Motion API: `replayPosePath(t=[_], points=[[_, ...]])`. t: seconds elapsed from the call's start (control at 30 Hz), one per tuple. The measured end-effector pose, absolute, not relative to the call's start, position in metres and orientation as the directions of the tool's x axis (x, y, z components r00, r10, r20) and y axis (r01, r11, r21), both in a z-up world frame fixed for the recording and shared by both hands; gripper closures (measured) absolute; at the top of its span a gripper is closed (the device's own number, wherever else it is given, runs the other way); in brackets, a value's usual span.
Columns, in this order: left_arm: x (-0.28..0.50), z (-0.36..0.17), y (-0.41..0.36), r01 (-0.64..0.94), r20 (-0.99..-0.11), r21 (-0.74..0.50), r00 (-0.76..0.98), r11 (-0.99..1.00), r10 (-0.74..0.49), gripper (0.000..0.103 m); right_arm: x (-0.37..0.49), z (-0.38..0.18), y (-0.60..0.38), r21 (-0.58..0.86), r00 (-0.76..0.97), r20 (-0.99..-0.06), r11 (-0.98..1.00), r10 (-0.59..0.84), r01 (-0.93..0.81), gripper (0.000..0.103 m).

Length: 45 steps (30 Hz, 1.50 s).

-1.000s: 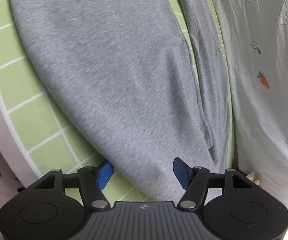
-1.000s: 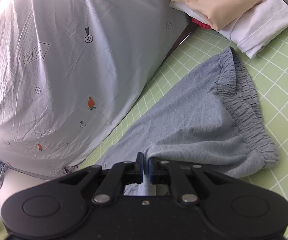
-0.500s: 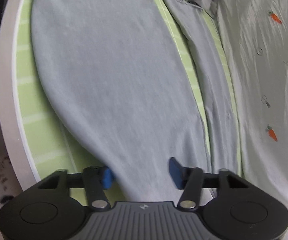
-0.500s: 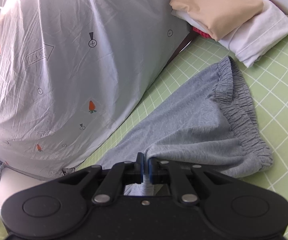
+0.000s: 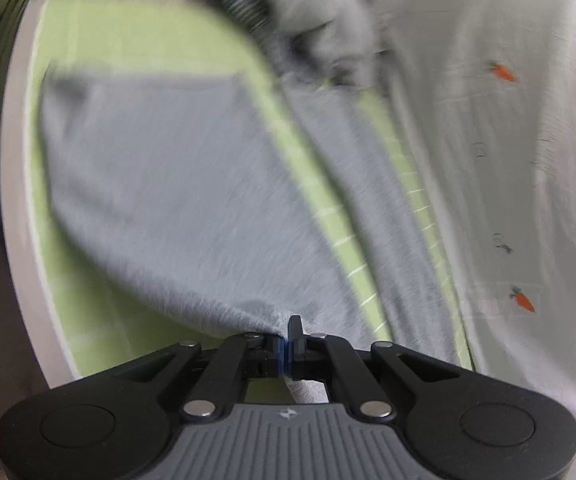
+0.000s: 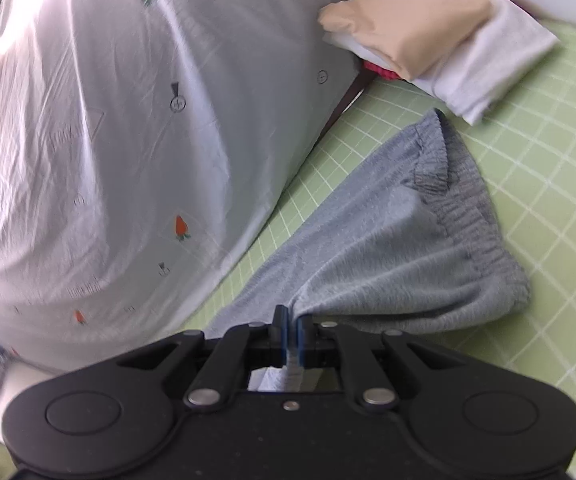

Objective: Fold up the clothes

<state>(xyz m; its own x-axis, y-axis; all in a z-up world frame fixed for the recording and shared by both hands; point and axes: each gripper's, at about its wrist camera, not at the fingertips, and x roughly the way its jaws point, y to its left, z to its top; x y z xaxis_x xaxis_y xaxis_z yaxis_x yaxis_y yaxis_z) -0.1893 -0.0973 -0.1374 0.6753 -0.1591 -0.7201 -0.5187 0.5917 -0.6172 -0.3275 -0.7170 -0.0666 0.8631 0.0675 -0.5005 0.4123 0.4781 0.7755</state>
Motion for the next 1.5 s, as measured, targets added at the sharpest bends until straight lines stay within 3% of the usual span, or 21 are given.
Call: replayPosePath(t=[0.23, 0.5, 0.77, 0.97, 1.17, 1.3, 1.47, 1.5], points=[[-0.150, -0.041, -0.087, -0.315, -0.605, -0.550, 0.789, 0.773, -0.108, 0.102, -0.327, -0.053, -0.708, 0.833, 0.922, -0.386, 0.443, 0.036, 0.331, 0.099], [-0.090, -0.034, -0.106, -0.281, -0.642, -0.439, 0.762, 0.853, -0.079, 0.102, -0.298, -0.071, -0.700, 0.846, 0.924, -0.382, 0.391, -0.026, 0.361, 0.099], [-0.006, -0.053, -0.118, -0.224, -0.647, -0.418, 0.754, 0.881, -0.115, 0.102, -0.227, -0.076, -0.726, 0.795, 0.906, -0.421, 0.466, -0.037, 0.389, 0.099], [0.098, -0.077, -0.161, -0.176, -0.674, -0.365, 0.727, 0.914, -0.129, 0.102, -0.130, -0.095, -0.747, 0.761, 0.885, -0.464, 0.494, -0.042, 0.422, 0.099], [0.195, -0.153, -0.202, -0.218, -0.778, -0.322, 0.615, 0.921, -0.126, 0.101, -0.041, -0.155, -0.759, 0.665, 0.795, -0.602, 0.502, -0.078, 0.553, 0.099], [0.215, -0.197, -0.210, -0.247, -0.824, -0.281, 0.557, 0.927, -0.102, 0.101, -0.014, -0.192, -0.759, 0.572, 0.710, -0.698, 0.526, -0.092, 0.630, 0.099], [0.218, -0.210, -0.211, -0.233, -0.824, -0.265, 0.558, 0.936, -0.095, 0.092, -0.006, -0.208, -0.761, 0.551, 0.687, -0.723, 0.544, -0.067, 0.633, 0.096], [0.216, -0.209, -0.211, -0.242, -0.828, -0.262, 0.553, 0.934, -0.089, 0.079, -0.006, -0.205, -0.761, 0.541, 0.682, -0.729, 0.564, -0.055, 0.624, 0.091]])
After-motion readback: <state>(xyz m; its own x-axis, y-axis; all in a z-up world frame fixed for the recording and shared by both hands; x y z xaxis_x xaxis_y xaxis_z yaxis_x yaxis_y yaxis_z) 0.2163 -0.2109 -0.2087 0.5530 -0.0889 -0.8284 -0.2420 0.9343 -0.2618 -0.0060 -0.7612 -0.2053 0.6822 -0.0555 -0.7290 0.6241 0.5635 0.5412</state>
